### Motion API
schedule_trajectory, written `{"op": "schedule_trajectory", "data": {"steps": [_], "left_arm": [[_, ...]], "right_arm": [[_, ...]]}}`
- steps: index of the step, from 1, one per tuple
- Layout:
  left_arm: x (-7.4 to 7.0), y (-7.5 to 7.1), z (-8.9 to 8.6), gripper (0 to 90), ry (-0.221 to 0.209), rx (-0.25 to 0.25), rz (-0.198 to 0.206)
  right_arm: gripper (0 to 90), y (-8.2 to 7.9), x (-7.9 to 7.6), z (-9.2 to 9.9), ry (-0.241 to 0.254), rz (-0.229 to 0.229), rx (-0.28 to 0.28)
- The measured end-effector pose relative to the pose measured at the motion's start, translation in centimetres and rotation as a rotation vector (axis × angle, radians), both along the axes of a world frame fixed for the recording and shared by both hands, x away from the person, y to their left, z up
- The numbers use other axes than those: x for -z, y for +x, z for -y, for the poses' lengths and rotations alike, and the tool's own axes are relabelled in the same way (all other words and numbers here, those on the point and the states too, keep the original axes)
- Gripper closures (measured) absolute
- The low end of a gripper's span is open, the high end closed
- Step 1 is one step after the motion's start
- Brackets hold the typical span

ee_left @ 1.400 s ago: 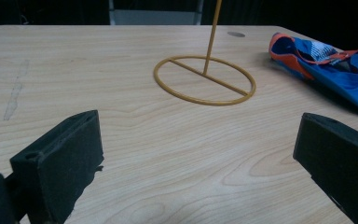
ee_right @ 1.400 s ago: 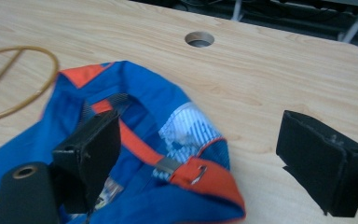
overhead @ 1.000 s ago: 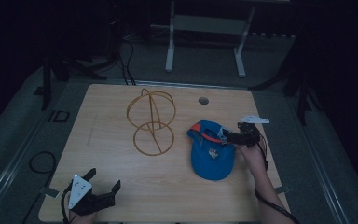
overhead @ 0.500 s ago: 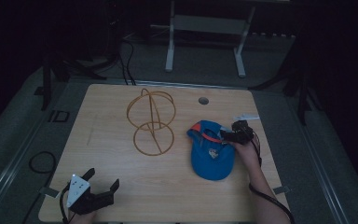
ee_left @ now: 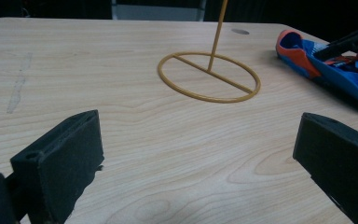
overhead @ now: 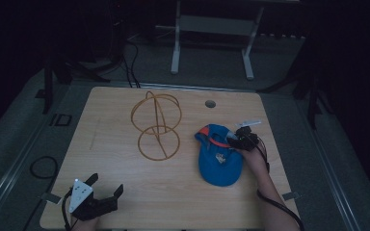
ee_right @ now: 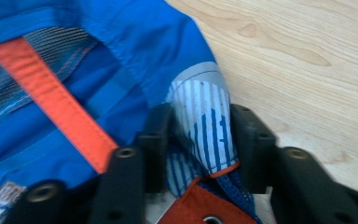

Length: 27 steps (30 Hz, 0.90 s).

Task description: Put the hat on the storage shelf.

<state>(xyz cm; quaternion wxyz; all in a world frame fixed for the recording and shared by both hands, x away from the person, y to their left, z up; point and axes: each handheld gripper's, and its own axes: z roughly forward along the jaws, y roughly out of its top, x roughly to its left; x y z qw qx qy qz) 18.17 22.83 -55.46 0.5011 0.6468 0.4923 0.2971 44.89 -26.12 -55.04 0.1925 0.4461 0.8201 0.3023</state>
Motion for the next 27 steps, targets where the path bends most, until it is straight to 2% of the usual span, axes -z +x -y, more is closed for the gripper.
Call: {"op": "schedule_trajectory", "data": {"steps": [2, 3, 4, 5, 7, 9, 11, 16, 18, 19, 20, 24, 27], "left_arm": [[0.0, 0.0, 0.0, 1.8, -0.001, 0.005, -0.004], [0.0, 0.0, 0.1, 1.8, 0.004, 0.003, -0.002], [0.0, 0.0, 0.1, 1.8, 0.007, 0.005, -0.002], [0.0, 0.0, 0.1, 1.8, 0.008, 0.003, -0.001], [-0.1, 0.0, 0.0, 1.8, 0.001, 0.0, 0.001], [-0.1, 0.0, 0.0, 1.8, 0.002, -0.008, 0.001], [-0.1, 0.0, -0.1, 1.8, -0.001, -0.005, -0.005], [-0.1, 0.0, 0.0, 1.8, -0.002, -0.003, -0.004], [-0.1, 0.0, 0.1, 1.8, -0.003, -0.003, -0.004], [-0.1, 0.0, 0.1, 1.8, -0.003, -0.003, -0.004], [-0.1, 0.0, 0.2, 1.8, -0.004, -0.003, -0.004], [-0.2, 0.0, 0.2, 1.8, 0.001, -0.003, -0.002], [-0.3, 0.0, 0.2, 1.8, -0.001, -0.001, -0.004]], "right_arm": [[72.9, -0.2, 0.0, -0.3, -0.016, 0.01, -0.024], [81.3, -0.2, 0.0, -0.4, -0.025, 0.013, -0.026], [84.0, -0.3, 0.0, -0.6, -0.05, 0.024, -0.026], [86.5, -0.3, 0.0, -0.6, -0.051, 0.02, -0.028], [87.7, -0.5, -0.3, -0.8, -0.065, 0.025, -0.023], [88.0, -0.7, -0.6, -0.9, -0.073, 0.052, -0.024], [88.1, -0.9, -1.4, -0.7, -0.032, 0.072, -0.02], [88.2, -1.7, -4.1, -0.8, -0.005, 0.134, -0.038], [88.1, -2.0, -5.1, -1.0, 0.02, 0.14, -0.057], [88.1, -2.0, -5.1, -1.0, 0.02, 0.14, -0.057], [88.2, -2.4, -6.1, -1.3, 0.022, 0.154, -0.073], [88.2, -3.0, -7.2, -1.7, 0.035, 0.174, -0.091], [88.2, -3.9, -9.0, -2.0, 0.067, 0.212, -0.108]]}}
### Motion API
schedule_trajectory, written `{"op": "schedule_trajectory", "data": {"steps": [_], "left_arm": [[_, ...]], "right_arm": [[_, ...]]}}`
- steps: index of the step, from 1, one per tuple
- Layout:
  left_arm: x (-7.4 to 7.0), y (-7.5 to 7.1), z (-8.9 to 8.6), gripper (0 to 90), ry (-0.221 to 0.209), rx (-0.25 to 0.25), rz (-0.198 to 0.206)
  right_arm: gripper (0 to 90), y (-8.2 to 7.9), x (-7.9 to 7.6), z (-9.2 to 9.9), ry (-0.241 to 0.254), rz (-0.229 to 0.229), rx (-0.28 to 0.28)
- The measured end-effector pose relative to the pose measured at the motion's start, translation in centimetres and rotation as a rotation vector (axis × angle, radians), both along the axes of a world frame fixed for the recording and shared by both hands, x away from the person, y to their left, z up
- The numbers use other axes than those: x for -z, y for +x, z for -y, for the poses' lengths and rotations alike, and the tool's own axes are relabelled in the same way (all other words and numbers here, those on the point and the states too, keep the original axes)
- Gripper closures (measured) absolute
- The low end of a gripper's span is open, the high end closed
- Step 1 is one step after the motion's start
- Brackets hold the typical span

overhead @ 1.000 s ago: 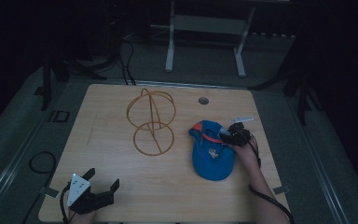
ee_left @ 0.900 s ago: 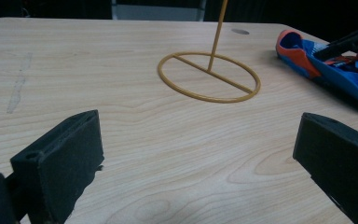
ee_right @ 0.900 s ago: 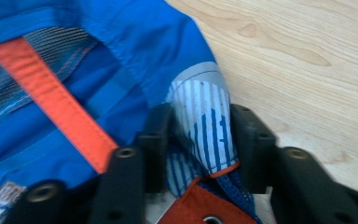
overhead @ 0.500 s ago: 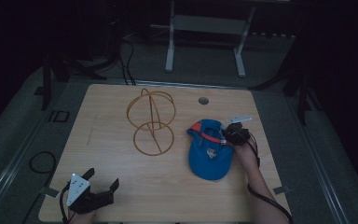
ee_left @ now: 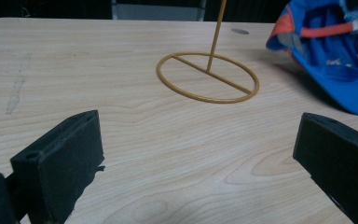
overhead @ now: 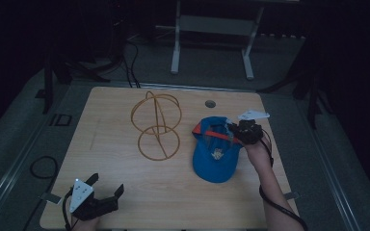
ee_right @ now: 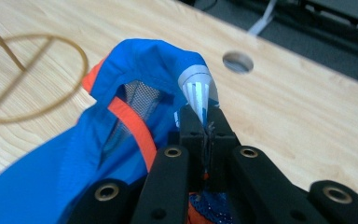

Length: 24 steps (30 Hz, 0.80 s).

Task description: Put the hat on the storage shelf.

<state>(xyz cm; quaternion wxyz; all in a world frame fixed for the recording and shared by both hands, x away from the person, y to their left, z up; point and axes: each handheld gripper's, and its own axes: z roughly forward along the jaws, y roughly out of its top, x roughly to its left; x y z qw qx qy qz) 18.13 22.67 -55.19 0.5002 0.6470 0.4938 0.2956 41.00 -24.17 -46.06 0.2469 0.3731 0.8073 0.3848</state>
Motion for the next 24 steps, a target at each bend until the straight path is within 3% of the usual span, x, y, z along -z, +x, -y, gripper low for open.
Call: {"op": "schedule_trajectory", "data": {"steps": [6, 11, 12, 19, 24], "left_arm": [[-0.2, -0.1, 0.0, 1.8, -0.017, 0.007, -0.003], [-0.4, -0.1, 0.2, 1.8, 0.0, 0.022, -0.01], [-0.6, -0.1, 0.5, 1.8, 0.011, 0.03, -0.014], [-1.8, -0.1, 1.3, 1.8, -0.001, 0.066, -0.02], [-3.0, -0.1, 2.2, 2.3, 0.029, 0.093, -0.048]], "right_arm": [[88.2, -1.3, -3.0, -0.2, 0.01, 0.065, -0.025], [88.2, -2.2, -5.1, -0.1, 0.005, 0.106, -0.036], [88.2, -2.7, -6.2, 0.0, 0.012, 0.128, -0.041], [88.2, -4.3, -8.3, 0.4, 0.011, 0.182, -0.051], [88.1, -5.4, -9.2, 0.6, 0.004, 0.212, -0.071]]}}
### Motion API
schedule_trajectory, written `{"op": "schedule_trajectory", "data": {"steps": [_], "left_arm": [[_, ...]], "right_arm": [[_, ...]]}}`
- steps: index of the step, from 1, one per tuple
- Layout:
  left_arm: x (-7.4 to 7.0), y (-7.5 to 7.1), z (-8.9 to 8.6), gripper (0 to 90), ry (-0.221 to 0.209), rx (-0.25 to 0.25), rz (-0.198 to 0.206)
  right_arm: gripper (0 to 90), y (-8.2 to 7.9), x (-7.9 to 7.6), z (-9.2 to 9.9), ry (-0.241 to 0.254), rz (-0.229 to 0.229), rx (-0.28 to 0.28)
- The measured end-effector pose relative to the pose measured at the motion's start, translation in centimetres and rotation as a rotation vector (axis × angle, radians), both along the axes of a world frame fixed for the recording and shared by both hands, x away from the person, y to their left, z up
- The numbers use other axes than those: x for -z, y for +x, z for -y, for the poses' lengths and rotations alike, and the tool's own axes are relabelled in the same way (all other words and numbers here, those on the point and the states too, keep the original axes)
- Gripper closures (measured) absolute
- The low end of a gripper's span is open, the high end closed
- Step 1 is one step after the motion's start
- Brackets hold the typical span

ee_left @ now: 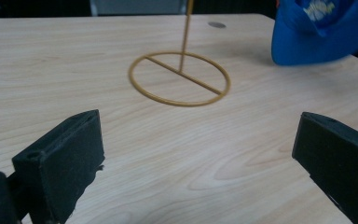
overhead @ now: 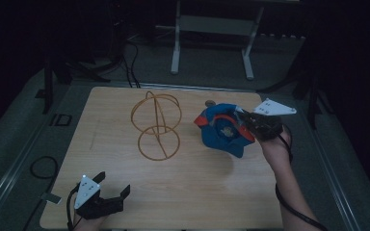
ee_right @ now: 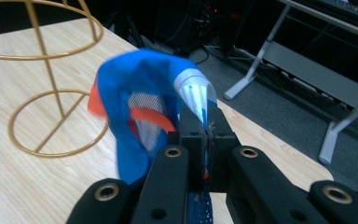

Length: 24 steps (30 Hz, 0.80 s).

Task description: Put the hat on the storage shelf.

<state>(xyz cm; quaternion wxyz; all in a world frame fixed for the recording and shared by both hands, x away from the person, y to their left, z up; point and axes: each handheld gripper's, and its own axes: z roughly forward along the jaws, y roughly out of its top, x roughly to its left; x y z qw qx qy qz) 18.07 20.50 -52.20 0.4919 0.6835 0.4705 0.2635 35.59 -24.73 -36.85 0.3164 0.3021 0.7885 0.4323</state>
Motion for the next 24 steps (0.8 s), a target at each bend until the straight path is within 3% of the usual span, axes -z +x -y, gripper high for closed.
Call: {"op": "schedule_trajectory", "data": {"steps": [4, 11, 16, 18, 19, 20, 21, 24], "left_arm": [[-0.7, 0.0, 0.6, 2.3, -0.006, 0.039, -0.004], [-3.3, 0.2, 3.0, 2.3, -0.011, 0.121, 0.039], [-5.2, 0.6, 3.7, 2.3, -0.021, 0.146, 0.063], [-6.9, 1.0, 4.3, 2.3, -0.014, 0.17, 0.083], [-6.9, 1.0, 4.3, 2.9, -0.014, 0.17, 0.083], [-8.0, 1.3, 4.7, 3.7, -0.004, 0.185, 0.103], [-8.0, 1.3, 4.7, 3.7, -0.004, 0.185, 0.103], [-10.0, 2.2, 5.7, 3.7, 0.005, 0.211, 0.119]], "right_arm": [[88.1, -0.5, -0.3, 0.3, 0.026, -0.001, -0.005], [88.1, -2.0, -1.3, 0.7, 0.053, 0.028, -0.011], [88.1, -3.1, -2.1, 0.5, 0.066, 0.049, -0.028], [88.1, -3.7, -2.7, 0.4, 0.08, 0.056, -0.043], [88.1, -4.1, -2.9, 0.2, 0.088, 0.06, -0.05], [88.1, -4.4, -3.1, 0.2, 0.095, 0.064, -0.06], [88.1, -4.6, -3.3, 0.1, 0.093, 0.068, -0.061], [88.1, -5.2, -3.6, -0.3, 0.094, 0.079, -0.073]]}}
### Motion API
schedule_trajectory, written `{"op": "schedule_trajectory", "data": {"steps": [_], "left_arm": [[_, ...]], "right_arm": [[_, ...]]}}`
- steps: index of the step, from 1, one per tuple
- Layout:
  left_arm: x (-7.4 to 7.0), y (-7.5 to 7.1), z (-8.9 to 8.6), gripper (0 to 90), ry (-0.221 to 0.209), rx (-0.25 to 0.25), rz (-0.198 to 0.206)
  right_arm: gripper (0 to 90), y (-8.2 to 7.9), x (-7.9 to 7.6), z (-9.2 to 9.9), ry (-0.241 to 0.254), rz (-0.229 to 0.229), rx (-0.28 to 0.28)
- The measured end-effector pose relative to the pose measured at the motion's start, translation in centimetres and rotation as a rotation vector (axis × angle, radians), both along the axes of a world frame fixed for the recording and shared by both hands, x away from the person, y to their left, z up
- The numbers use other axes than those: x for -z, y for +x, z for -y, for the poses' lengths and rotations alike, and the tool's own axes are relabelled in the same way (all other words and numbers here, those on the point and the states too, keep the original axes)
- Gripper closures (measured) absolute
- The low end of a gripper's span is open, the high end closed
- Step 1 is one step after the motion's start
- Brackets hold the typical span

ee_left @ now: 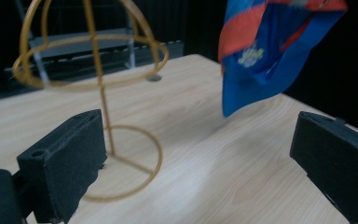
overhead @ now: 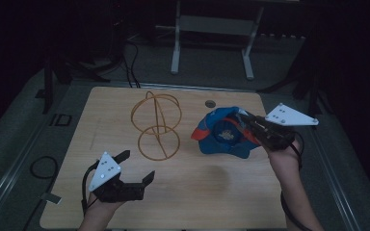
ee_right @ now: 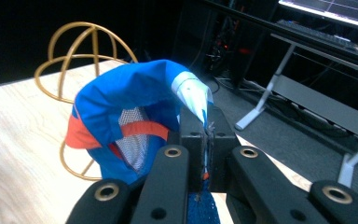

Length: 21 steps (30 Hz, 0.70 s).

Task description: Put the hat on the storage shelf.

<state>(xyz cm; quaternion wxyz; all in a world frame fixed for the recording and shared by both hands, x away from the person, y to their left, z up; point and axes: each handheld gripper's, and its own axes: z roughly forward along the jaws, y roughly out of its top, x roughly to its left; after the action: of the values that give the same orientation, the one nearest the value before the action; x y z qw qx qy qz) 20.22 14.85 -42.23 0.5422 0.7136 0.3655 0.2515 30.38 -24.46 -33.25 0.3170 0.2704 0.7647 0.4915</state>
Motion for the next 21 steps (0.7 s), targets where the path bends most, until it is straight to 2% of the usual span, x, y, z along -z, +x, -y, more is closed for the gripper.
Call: {"op": "schedule_trajectory", "data": {"steps": [1, 2, 5, 9, 16, 18, 21], "left_arm": [[0.0, 0.0, 0.0, 3.7, 0.0, 0.0, 0.0], [-0.9, 0.4, 0.5, 3.8, 0.009, 0.011, 0.014], [-2.0, 1.1, 1.3, 4.3, 0.019, 0.025, 0.028], [-3.0, 2.2, 2.3, 5.2, 0.033, 0.053, 0.023], [-3.8, 3.7, 4.3, 5.6, 0.047, 0.086, 0.017], [-3.9, 4.4, 5.4, 6.1, 0.047, 0.1, 0.011], [-3.9, 5.0, 6.7, 6.4, 0.07, 0.118, 0.014]], "right_arm": [[88.1, 0.0, 0.0, 0.0, 0.0, 0.0, 0.0], [88.1, -0.2, -0.1, -0.1, 0.001, 0.005, -0.001], [88.1, -0.5, 0.0, -0.2, 0.004, 0.002, -0.007], [88.1, -0.8, 0.1, -0.3, 0.014, -0.005, -0.017], [88.1, -1.2, -0.1, -0.5, 0.022, -0.006, -0.034], [88.1, -1.4, -0.2, -0.8, 0.02, 0.001, -0.045], [88.1, -1.5, -0.1, -1.1, 0.017, 0.003, -0.052]]}}
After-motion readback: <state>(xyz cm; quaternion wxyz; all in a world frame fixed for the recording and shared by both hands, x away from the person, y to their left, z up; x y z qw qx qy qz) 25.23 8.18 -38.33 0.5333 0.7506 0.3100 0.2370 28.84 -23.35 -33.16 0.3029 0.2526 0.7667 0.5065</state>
